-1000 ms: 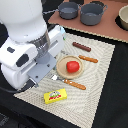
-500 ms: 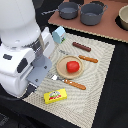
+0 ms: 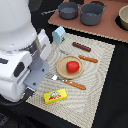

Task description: Interact with the objects in diverse but meaningful ways.

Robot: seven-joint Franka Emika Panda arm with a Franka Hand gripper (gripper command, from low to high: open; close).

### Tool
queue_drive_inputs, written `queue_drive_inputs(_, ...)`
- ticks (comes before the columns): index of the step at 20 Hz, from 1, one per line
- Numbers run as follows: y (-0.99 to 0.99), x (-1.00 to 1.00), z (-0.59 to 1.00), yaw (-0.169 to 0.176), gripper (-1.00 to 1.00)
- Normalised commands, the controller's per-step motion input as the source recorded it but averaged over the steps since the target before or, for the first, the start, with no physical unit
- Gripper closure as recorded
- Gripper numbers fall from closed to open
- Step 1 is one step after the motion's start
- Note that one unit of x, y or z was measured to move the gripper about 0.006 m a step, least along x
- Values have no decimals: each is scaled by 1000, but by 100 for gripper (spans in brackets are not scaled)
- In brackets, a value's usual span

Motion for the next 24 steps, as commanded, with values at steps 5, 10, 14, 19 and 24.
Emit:
queue_drive_inputs(5, -298, 861, 283, 0, -100)
queue_drive_inputs(10, -234, 774, 215, 18, -100)
queue_drive_inputs(14, -156, 559, 188, 87, -100)
queue_drive_inputs(19, -79, 595, 194, 86, -100)
queue_drive_inputs(24, -4, 481, 225, 135, -100)
